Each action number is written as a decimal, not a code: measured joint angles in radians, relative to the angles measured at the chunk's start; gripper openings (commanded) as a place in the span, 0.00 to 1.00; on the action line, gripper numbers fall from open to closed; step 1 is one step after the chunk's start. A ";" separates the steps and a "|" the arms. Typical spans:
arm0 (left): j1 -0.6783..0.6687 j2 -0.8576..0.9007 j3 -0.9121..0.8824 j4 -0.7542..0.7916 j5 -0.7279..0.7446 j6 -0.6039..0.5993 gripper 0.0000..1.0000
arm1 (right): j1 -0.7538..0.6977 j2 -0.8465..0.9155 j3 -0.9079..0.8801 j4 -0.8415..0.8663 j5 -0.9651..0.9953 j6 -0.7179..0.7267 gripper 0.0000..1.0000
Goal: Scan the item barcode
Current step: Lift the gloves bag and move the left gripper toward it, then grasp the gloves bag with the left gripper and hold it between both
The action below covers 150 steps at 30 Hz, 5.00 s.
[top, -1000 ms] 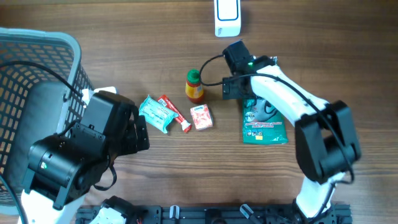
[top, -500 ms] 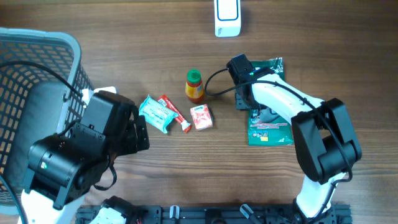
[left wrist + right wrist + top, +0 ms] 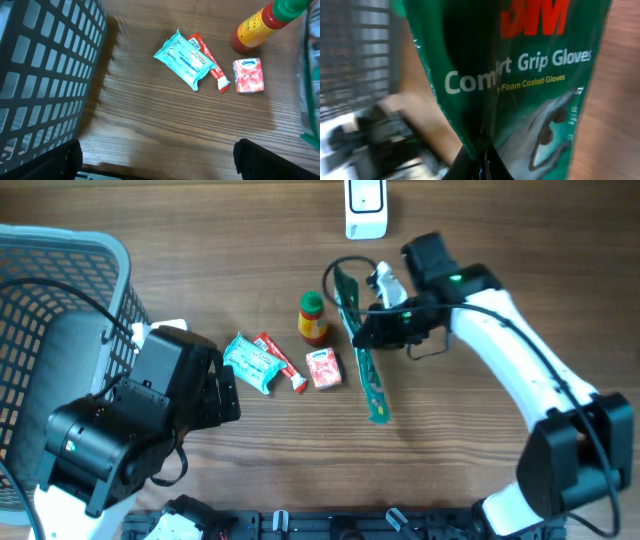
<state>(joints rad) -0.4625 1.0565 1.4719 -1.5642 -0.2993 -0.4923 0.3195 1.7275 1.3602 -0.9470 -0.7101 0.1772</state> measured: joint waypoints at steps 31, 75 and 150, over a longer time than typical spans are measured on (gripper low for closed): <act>0.000 0.000 0.000 0.000 0.000 0.000 1.00 | -0.163 -0.087 0.000 0.182 -0.849 0.206 0.04; 0.000 -0.146 -0.008 0.715 0.670 0.031 1.00 | 0.129 -0.442 -0.030 -0.128 -0.127 -0.782 0.05; 0.353 0.208 -0.008 0.671 0.843 -1.330 0.04 | 0.322 -0.442 -0.030 0.201 0.363 -0.296 1.00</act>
<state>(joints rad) -0.1097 1.2640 1.4643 -0.8932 0.5442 -1.8225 0.6411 1.2854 1.3300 -0.7460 -0.3473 -0.1192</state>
